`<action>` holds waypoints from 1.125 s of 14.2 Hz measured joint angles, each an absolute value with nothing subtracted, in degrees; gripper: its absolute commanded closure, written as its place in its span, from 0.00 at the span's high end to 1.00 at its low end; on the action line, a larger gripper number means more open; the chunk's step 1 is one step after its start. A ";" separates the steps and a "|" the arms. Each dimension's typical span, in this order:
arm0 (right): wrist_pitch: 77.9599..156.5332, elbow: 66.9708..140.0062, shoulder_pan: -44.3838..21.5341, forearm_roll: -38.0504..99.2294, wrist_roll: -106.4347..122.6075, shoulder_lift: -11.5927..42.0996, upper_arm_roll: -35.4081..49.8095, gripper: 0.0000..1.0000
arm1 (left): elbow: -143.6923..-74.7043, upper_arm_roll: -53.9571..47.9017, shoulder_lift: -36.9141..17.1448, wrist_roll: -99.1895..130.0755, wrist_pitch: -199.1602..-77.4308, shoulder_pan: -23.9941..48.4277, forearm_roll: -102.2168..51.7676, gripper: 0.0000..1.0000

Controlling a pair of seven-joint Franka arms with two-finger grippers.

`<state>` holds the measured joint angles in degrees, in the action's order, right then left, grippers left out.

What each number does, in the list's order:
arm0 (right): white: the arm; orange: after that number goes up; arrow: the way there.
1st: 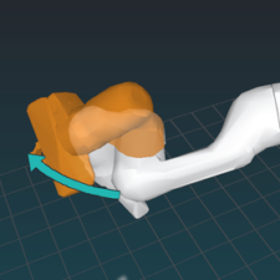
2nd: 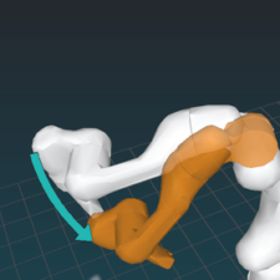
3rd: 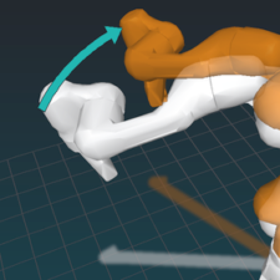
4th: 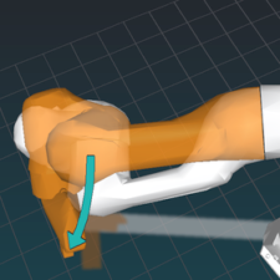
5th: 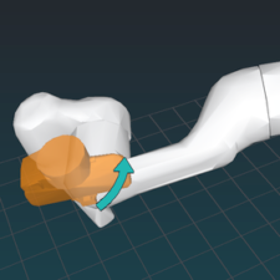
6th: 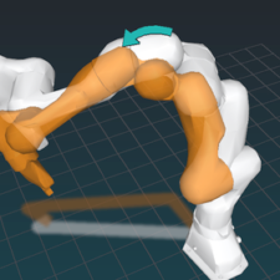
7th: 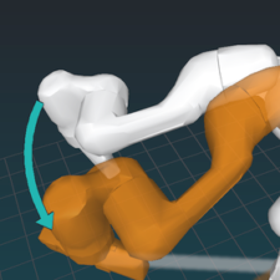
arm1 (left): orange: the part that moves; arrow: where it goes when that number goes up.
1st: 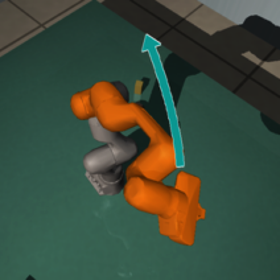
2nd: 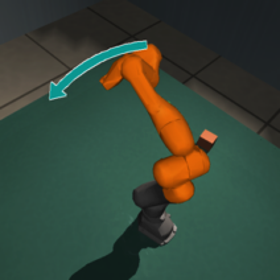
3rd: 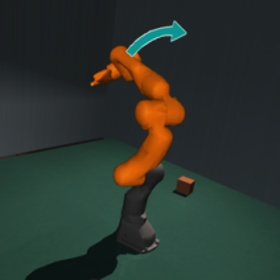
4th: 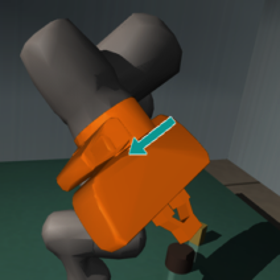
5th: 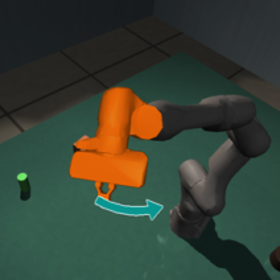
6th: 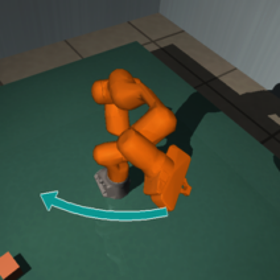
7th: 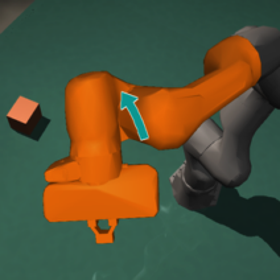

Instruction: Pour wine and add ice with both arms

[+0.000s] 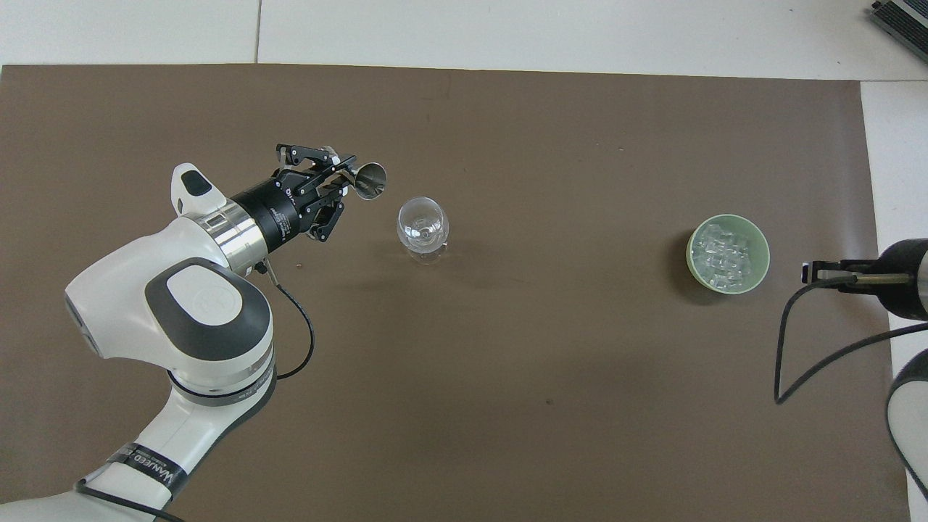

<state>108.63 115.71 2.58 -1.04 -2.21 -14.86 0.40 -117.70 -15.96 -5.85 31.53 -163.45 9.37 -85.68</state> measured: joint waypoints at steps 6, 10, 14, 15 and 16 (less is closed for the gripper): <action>108.18 115.65 2.57 -0.98 -3.77 -14.86 2.48 0.00 | -122.68 -15.69 -2.37 47.14 -153.14 1.31 -85.68 0.00; 107.92 115.61 2.56 0.17 -4.25 -14.86 2.57 0.00 | -126.66 -15.64 -0.42 54.71 -144.33 -5.24 -85.64 0.00; 108.77 115.64 2.49 7.64 -16.97 -14.84 5.26 0.00 | -129.88 -15.60 -0.25 56.48 -139.02 -10.04 -85.63 0.00; 110.73 115.70 1.89 8.88 -23.58 -14.66 7.20 0.00 | -130.20 -15.63 -0.28 56.91 -137.59 -11.18 -85.63 0.00; 112.78 115.82 0.45 9.99 -29.34 -14.30 8.59 0.00 | -130.40 -15.63 -0.42 57.13 -136.21 -12.64 -85.63 0.00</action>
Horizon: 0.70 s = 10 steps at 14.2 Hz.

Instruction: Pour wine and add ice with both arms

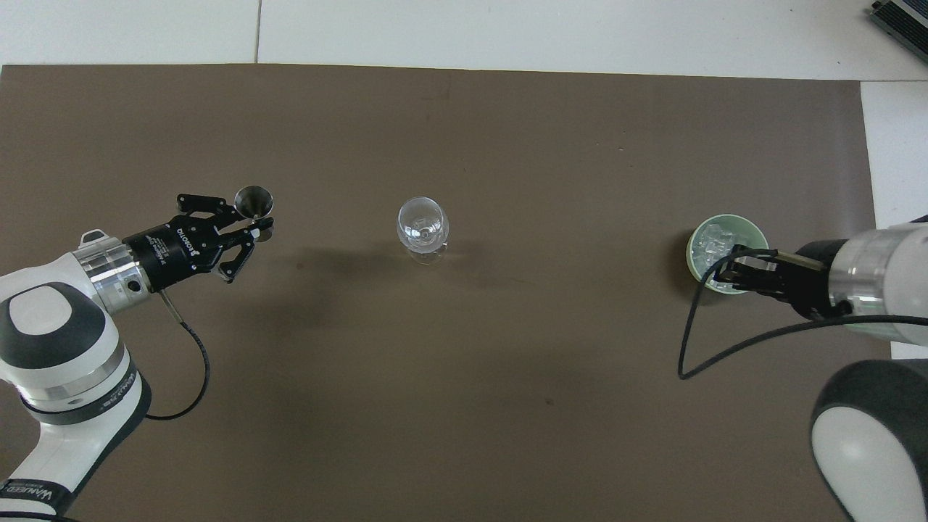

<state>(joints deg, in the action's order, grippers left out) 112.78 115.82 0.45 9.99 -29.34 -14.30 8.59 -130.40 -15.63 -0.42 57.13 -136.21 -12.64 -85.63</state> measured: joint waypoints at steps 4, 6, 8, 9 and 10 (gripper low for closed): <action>123.00 116.36 -7.24 15.55 -44.66 -11.69 9.79 0.00 | -130.77 -15.57 -3.70 57.17 -132.96 -18.07 -85.63 0.00; 125.74 116.37 -9.22 18.31 -48.24 -10.96 9.78 0.00 | -130.74 -15.55 -5.90 57.17 -132.72 -19.50 -86.86 0.00; 127.42 116.37 -9.86 21.87 -52.56 -10.85 9.78 0.00 | -130.76 -15.57 -7.84 57.16 -132.68 -20.18 -90.68 0.00; 128.47 116.36 -10.25 23.13 -55.18 -10.84 9.75 0.00 | -130.76 -15.58 -8.69 57.16 -132.66 -20.95 -91.64 0.00; 129.23 116.36 -10.79 23.81 -57.80 -10.74 9.76 0.00 | -130.75 -15.58 -9.43 57.16 -132.32 -21.97 -91.96 0.00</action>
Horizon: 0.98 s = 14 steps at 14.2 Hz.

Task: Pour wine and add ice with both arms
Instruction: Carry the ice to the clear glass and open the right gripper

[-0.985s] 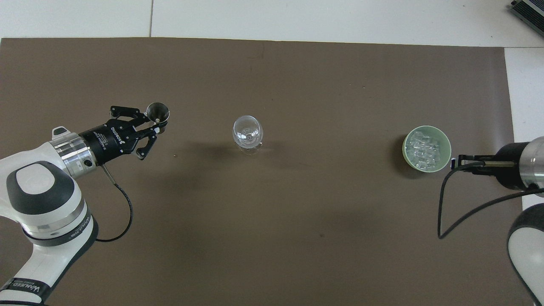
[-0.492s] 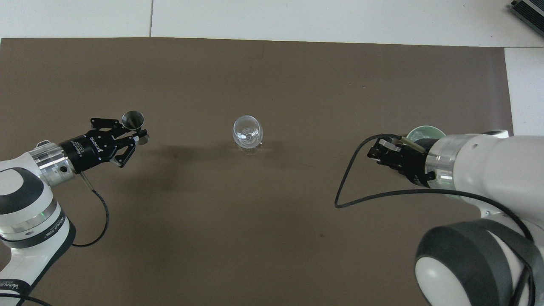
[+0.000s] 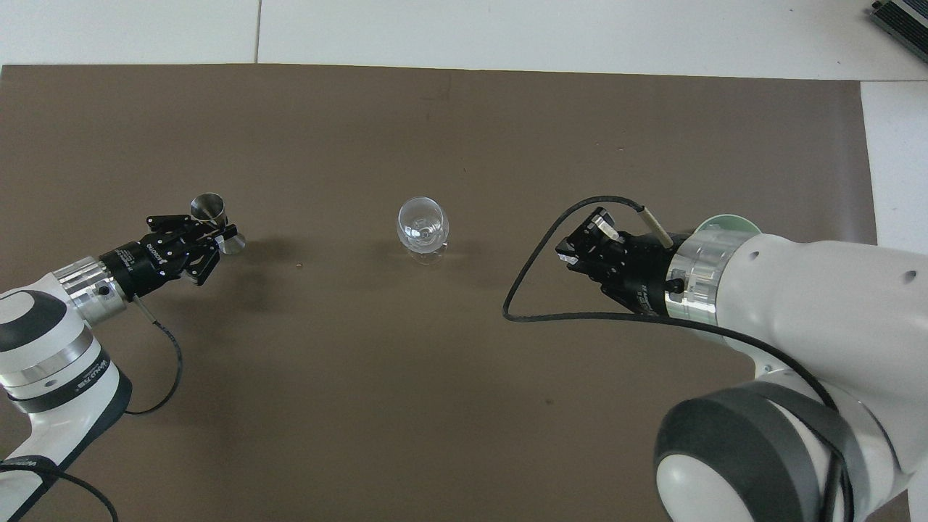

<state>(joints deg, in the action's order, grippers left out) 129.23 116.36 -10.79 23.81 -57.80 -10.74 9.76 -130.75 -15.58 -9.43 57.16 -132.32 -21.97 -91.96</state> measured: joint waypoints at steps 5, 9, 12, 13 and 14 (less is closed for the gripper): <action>141.38 115.41 -16.54 24.30 -74.93 -3.83 10.96 0.00 | -130.66 -15.55 -12.13 57.16 -130.97 -24.13 -92.41 0.00; 143.97 109.61 -18.71 24.30 -82.90 3.91 11.20 0.00 | -129.74 -15.58 -13.59 57.16 -129.73 -24.99 -93.15 0.00; 144.11 106.20 -19.26 24.30 -83.90 7.43 11.20 0.00 | -129.39 -15.56 -13.83 57.16 -129.01 -25.58 -93.24 0.00; 144.67 105.83 -19.31 24.30 -83.90 7.98 11.20 0.00 | -129.35 -15.57 -13.84 57.01 -128.53 -25.82 -93.24 0.00; 145.38 105.70 -19.61 24.30 -83.90 8.44 11.20 0.00 | -129.35 -15.56 -13.85 56.44 -128.11 -26.07 -93.24 0.00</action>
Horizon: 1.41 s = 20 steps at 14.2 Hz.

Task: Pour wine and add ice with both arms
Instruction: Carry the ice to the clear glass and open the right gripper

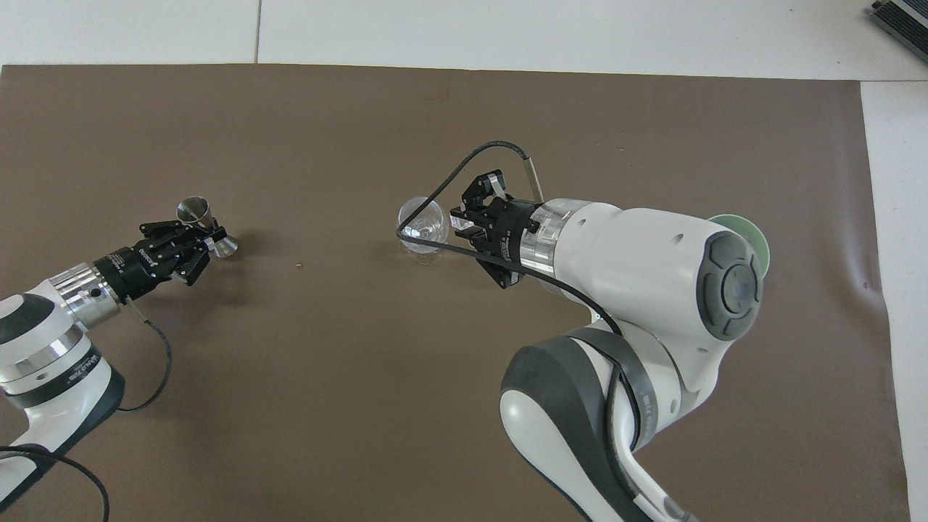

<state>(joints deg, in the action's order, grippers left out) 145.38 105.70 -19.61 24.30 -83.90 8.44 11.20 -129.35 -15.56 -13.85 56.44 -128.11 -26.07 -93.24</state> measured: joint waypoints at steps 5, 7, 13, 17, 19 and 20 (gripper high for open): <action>146.72 105.67 -22.50 24.29 -83.89 10.99 11.23 0.06 | -129.36 -15.58 -14.66 52.31 -126.80 -26.60 -94.11 0.00; 147.19 105.66 -22.75 24.29 -83.86 11.51 11.23 0.41 | -129.36 -15.66 -15.02 50.34 -126.18 -26.60 -95.33 0.00; 147.23 104.94 -22.75 24.28 -83.82 11.54 11.10 0.69 | -129.37 -15.97 -15.31 48.89 -125.94 -26.59 -95.88 0.00; 146.11 104.29 -22.60 22.04 -83.76 10.97 10.67 1.00 | -129.40 -15.97 -16.33 46.90 -125.61 -26.59 -96.14 0.59; 142.47 104.08 -21.84 17.74 -83.75 8.99 10.39 1.00 | -129.40 -15.97 -16.44 46.73 -125.29 -26.59 -96.27 0.59; 139.91 104.08 -21.06 15.52 -83.75 7.56 10.31 1.00 | -129.40 -15.97 -16.44 46.70 -125.25 -26.59 -96.32 0.59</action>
<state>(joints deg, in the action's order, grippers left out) 139.91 104.08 -21.06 15.52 -83.75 7.56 10.31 -129.40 -15.97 -16.44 46.70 -125.25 -26.59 -96.32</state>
